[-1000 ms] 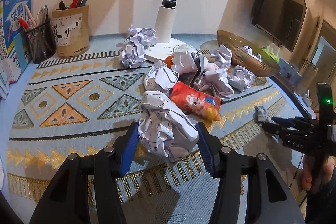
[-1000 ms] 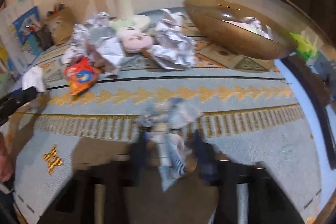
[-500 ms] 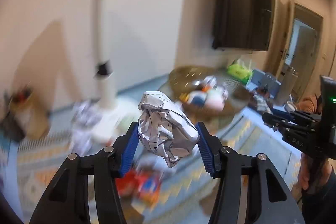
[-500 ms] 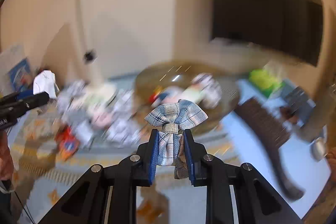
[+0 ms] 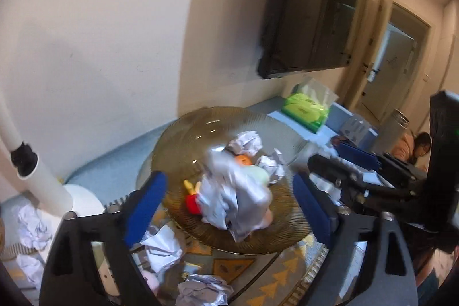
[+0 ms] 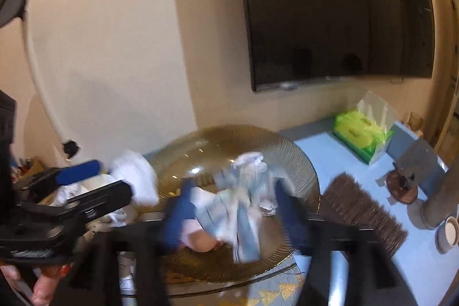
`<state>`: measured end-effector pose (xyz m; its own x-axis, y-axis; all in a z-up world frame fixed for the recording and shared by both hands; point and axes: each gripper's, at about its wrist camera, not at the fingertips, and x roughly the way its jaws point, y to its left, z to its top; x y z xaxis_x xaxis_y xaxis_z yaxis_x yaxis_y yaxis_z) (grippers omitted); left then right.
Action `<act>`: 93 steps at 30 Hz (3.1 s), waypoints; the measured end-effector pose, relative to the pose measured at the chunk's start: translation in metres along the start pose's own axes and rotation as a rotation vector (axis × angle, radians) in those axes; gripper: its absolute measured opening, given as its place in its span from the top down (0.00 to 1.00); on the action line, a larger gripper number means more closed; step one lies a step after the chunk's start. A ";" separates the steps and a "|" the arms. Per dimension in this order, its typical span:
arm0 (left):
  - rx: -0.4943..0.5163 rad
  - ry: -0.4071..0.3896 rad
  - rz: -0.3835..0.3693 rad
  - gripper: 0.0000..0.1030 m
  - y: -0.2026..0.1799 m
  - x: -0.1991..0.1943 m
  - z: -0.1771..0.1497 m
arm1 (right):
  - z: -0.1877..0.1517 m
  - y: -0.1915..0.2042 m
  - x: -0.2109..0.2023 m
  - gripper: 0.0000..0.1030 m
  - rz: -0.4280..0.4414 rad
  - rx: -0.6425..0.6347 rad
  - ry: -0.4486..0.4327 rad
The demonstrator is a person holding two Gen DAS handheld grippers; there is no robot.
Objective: Organize objects
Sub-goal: 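Carry the bow and paper ball to the glass bowl and release them, then move both grippers back toward the paper balls and red snack bag, then grasp a white paper ball with the right gripper while the left grasps the red snack bag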
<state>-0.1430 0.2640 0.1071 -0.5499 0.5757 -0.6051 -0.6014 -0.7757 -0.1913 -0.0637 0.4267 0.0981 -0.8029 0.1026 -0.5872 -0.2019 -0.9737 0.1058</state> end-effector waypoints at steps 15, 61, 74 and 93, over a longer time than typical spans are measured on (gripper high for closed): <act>-0.152 -0.115 0.158 0.00 0.063 -0.179 -0.098 | -0.100 0.034 -0.067 0.32 0.374 0.003 0.072; -0.153 0.175 0.501 0.01 0.088 -0.096 -0.212 | -0.133 0.188 0.036 0.61 0.507 -0.223 0.343; -0.376 0.132 0.404 0.09 0.131 -0.151 -0.224 | -0.138 0.151 0.012 0.65 0.517 -0.128 0.306; -0.294 0.147 0.264 0.67 0.101 -0.098 -0.206 | -0.135 0.152 0.007 0.77 0.522 -0.109 0.282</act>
<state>-0.0301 0.0762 -0.0120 -0.5617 0.3203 -0.7629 -0.2482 -0.9448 -0.2139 -0.0244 0.2520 0.0019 -0.5980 -0.4383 -0.6711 0.2497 -0.8974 0.3637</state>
